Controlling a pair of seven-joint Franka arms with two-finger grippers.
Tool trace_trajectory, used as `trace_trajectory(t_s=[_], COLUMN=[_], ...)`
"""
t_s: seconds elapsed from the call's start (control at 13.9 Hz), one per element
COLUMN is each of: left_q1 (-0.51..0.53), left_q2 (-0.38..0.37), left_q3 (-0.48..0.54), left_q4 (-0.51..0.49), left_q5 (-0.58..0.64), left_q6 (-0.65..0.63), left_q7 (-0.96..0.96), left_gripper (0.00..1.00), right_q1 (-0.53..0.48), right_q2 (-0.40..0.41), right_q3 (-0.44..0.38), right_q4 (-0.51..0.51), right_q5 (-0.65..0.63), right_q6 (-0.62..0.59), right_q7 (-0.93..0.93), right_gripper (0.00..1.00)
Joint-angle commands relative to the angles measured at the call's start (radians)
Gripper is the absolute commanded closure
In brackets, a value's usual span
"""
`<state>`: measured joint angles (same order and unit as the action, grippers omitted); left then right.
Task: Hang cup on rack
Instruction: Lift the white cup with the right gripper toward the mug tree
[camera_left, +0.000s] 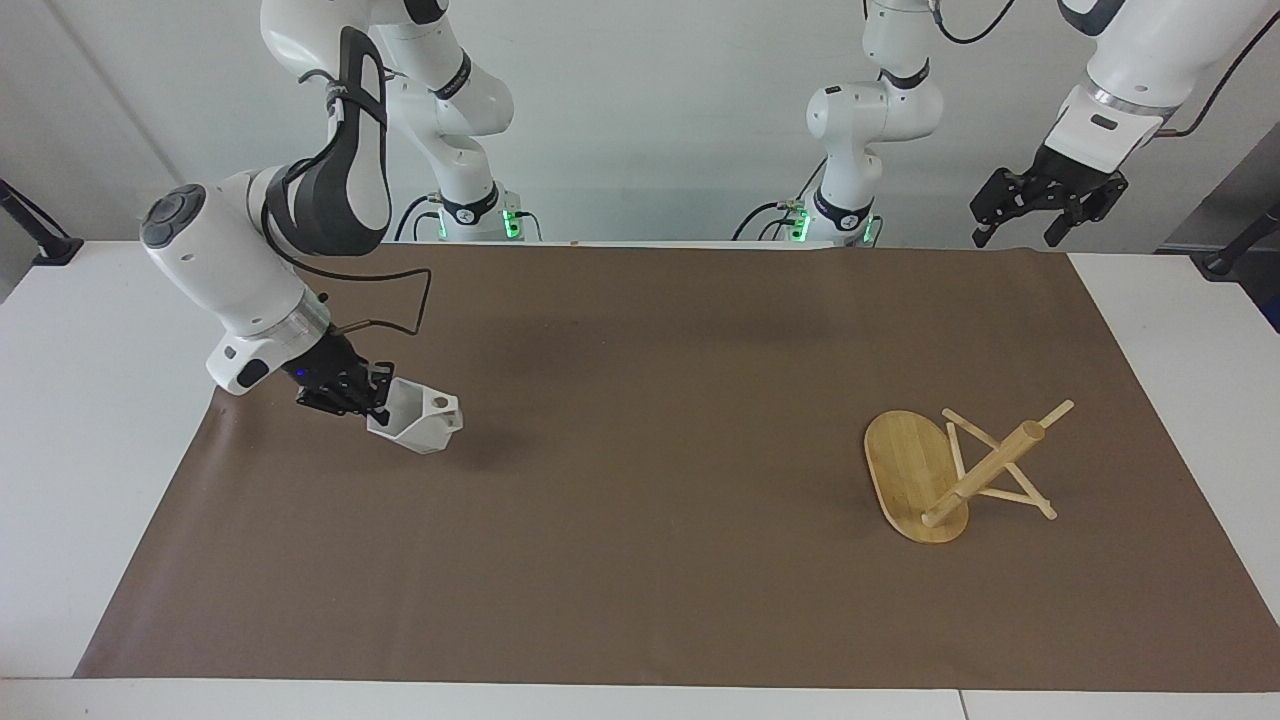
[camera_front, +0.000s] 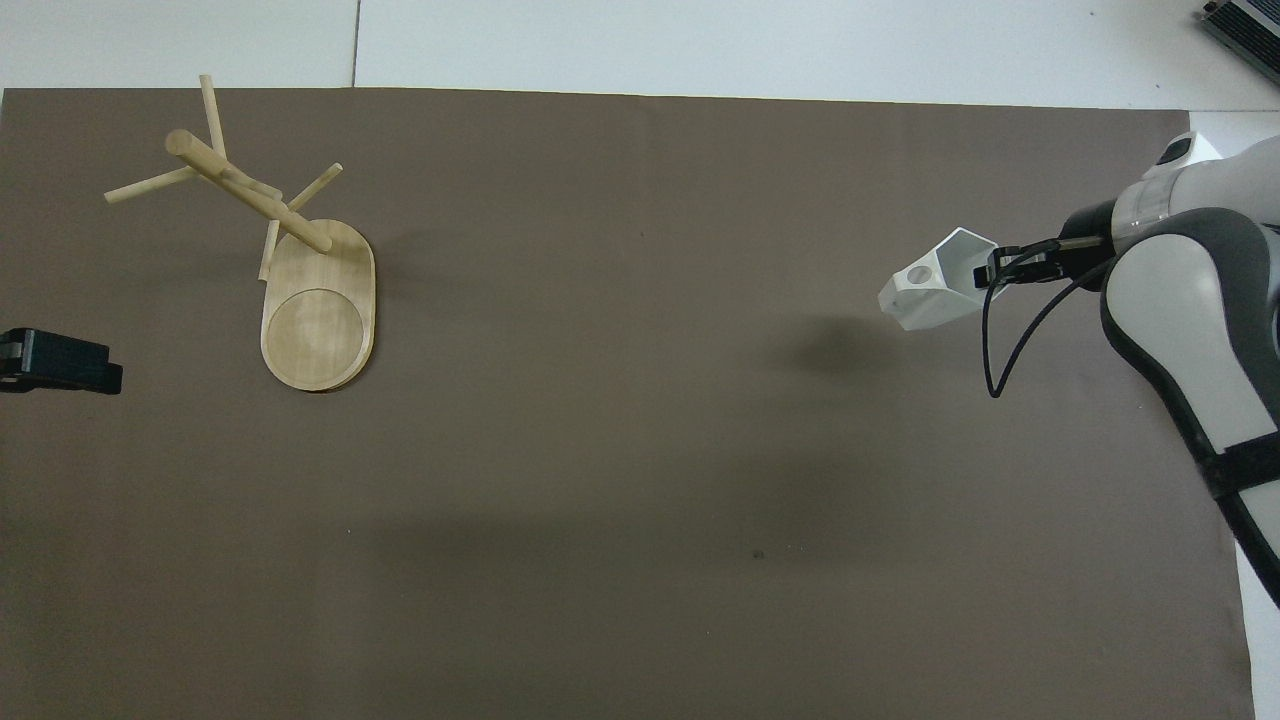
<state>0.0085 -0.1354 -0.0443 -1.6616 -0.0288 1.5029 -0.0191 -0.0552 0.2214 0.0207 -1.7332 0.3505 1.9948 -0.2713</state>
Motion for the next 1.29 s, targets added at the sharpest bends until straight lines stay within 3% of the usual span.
trace_trajectory(t_s=[0.0,0.29,0.57,0.86,1.08,1.22], left_q1=[0.002,0.007,0.005,-0.008,0.008,0.008], left_q2=[-0.032,-0.059,-0.078,-0.084,-0.102,-0.121], left_q3=[-0.005,-0.002,0.0,-0.009,-0.006,-0.006], left_q4=[-0.02,-0.018,-0.03,-0.033,-0.07,-0.102], left_q5=[0.018,0.014,-0.071,-0.072,-0.184,-0.21], left_q6=[-0.023,-0.087,-0.179,-0.213,-0.225,-0.225], left_q7=[-0.01,-0.053,-0.331,-0.412,-0.511,-0.673], left_gripper=[0.0,0.0,0.0,0.0,0.0,0.0], right_q1=[-0.006,-0.006,-0.006,-0.006,-0.005,-0.003], right_q2=[-0.042,-0.091,-0.143,-0.163,-0.165,-0.165], right_q3=[0.057,0.201,0.295,0.317,0.338,0.379], right_q4=[-0.005,0.003,0.007,0.017,0.02,0.021], right_q5=[0.085,0.209,0.214,0.396,0.398,0.407], right_q6=[-0.022,-0.005,-0.008,-0.008,-0.005,0.025], right_q7=[0.097,0.256,0.32,0.346,0.404,0.473], right_gripper=[1.0,1.0,1.0,1.0,1.0,1.0])
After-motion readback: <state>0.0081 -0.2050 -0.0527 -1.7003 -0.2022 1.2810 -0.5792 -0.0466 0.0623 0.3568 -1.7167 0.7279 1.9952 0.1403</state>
